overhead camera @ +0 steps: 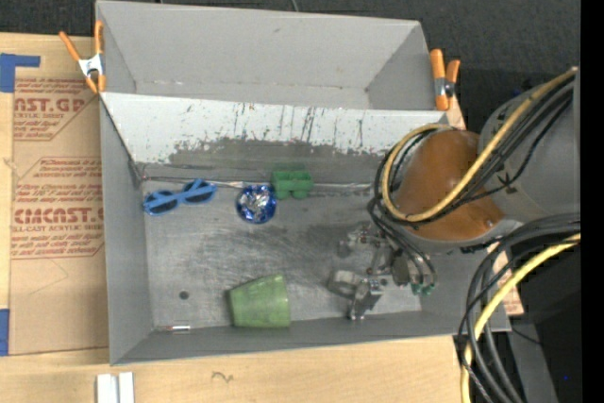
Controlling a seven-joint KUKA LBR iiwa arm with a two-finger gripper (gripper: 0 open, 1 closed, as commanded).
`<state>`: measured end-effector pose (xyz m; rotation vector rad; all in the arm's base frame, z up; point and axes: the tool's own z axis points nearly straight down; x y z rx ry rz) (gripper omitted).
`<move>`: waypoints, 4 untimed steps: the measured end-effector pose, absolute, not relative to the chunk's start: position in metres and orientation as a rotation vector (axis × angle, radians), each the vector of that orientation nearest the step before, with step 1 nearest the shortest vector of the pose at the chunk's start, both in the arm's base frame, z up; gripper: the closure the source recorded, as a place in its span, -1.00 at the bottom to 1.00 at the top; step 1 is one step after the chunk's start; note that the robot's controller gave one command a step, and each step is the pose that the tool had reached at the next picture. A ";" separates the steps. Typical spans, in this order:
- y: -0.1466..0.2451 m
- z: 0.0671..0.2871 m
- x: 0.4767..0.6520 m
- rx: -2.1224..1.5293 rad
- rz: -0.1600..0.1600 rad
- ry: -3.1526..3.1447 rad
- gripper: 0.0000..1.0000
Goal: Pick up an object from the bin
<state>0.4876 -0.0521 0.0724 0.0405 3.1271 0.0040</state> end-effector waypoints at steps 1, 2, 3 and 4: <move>-0.034 0.072 0.486 0.392 0.000 3.107 -1.00; -0.035 0.072 0.486 0.391 -0.001 3.107 1.00; -0.034 0.144 0.487 0.390 0.001 3.110 1.00; -0.034 0.186 0.488 0.389 0.001 3.113 1.00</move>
Offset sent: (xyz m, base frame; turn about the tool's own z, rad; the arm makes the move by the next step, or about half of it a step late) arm -0.0049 0.0179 -0.0024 0.2243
